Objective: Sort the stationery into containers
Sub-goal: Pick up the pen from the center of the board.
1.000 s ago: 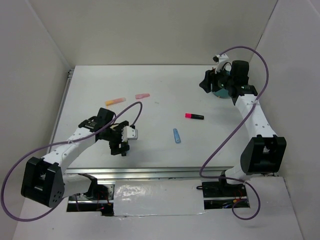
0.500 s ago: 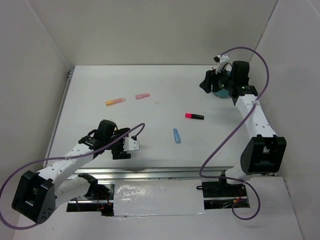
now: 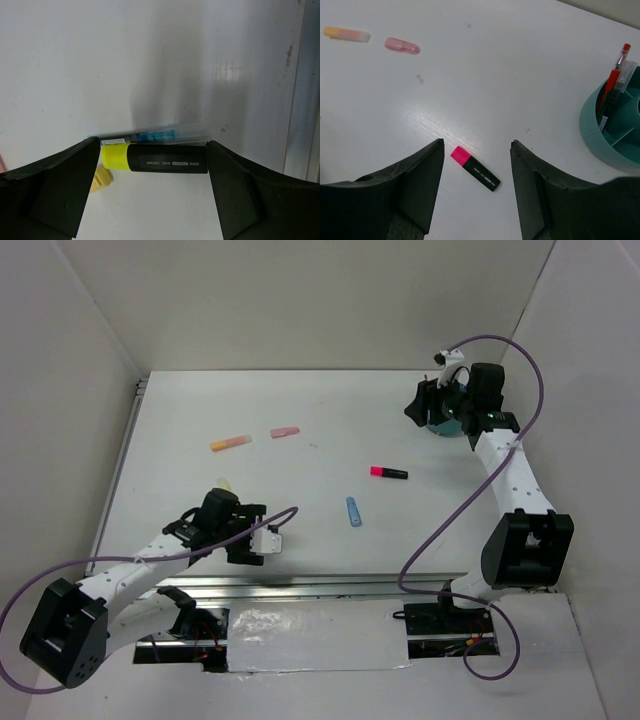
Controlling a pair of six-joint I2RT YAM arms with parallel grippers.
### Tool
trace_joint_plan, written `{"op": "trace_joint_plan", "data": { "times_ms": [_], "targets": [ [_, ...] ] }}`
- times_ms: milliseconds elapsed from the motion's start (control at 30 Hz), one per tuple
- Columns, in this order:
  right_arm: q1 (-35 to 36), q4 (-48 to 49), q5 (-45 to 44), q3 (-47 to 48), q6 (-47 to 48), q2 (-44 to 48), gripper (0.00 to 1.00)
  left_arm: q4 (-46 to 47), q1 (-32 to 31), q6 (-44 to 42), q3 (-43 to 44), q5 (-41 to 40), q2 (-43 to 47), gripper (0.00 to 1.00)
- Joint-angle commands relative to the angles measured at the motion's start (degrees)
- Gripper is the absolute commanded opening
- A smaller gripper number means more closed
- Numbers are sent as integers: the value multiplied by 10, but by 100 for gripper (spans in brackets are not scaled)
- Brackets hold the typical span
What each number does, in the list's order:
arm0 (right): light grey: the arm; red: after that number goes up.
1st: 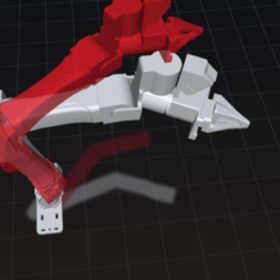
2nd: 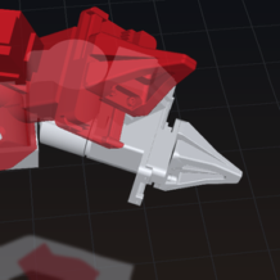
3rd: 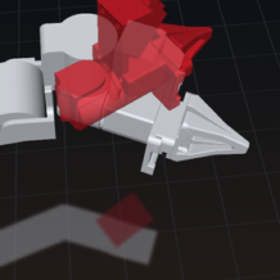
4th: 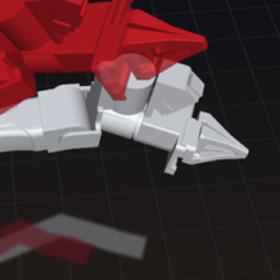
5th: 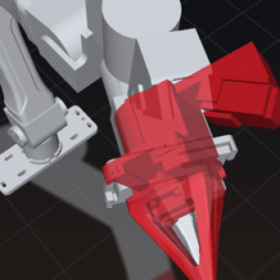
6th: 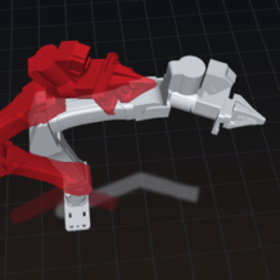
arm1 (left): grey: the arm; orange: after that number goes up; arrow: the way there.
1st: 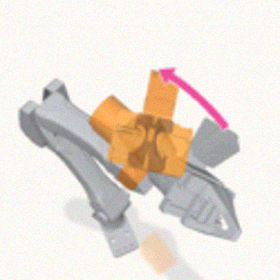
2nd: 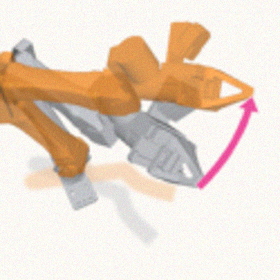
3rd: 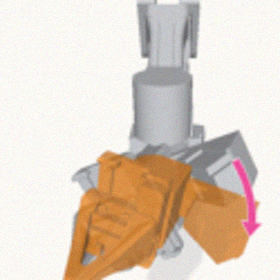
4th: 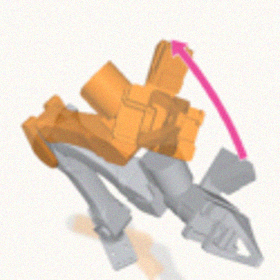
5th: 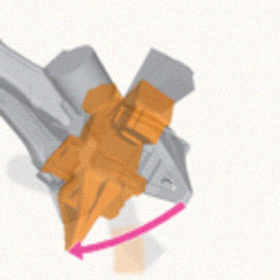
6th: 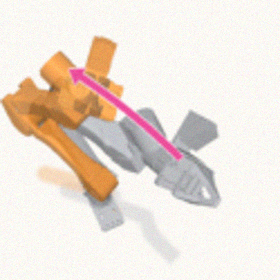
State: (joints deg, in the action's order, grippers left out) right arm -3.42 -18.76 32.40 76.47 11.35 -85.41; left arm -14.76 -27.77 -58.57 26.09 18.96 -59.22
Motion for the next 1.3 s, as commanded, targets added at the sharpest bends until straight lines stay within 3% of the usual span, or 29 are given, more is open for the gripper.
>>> {"op": "trace_joint_plan", "data": {
  "times_ms": [0, 367, 767, 900, 1133, 1267],
  "targets": [
    [-5, -7, 12, 4, -7, 2, 62, 31, -11, -26, -10, -1, -3, 99],
    [-10, -8, 15, 9, -6, -5, 62, 57, -22, -47, -31, -6, -19, 99],
    [-11, -12, 16, 5, 2, -3, 62, 141, -43, -53, -22, -4, -97, 99],
    [-12, -10, 17, 3, 2, -4, 62, 157, -43, -32, 5, 4, -129, 95],
    [-11, -7, 21, -3, -2, -4, 62, 131, -34, 48, 85, 6, -179, 91],
    [-10, -11, 20, -5, 2, 1, 62, 15, -6, 22, 163, 52, -211, 78]
  ]
}}
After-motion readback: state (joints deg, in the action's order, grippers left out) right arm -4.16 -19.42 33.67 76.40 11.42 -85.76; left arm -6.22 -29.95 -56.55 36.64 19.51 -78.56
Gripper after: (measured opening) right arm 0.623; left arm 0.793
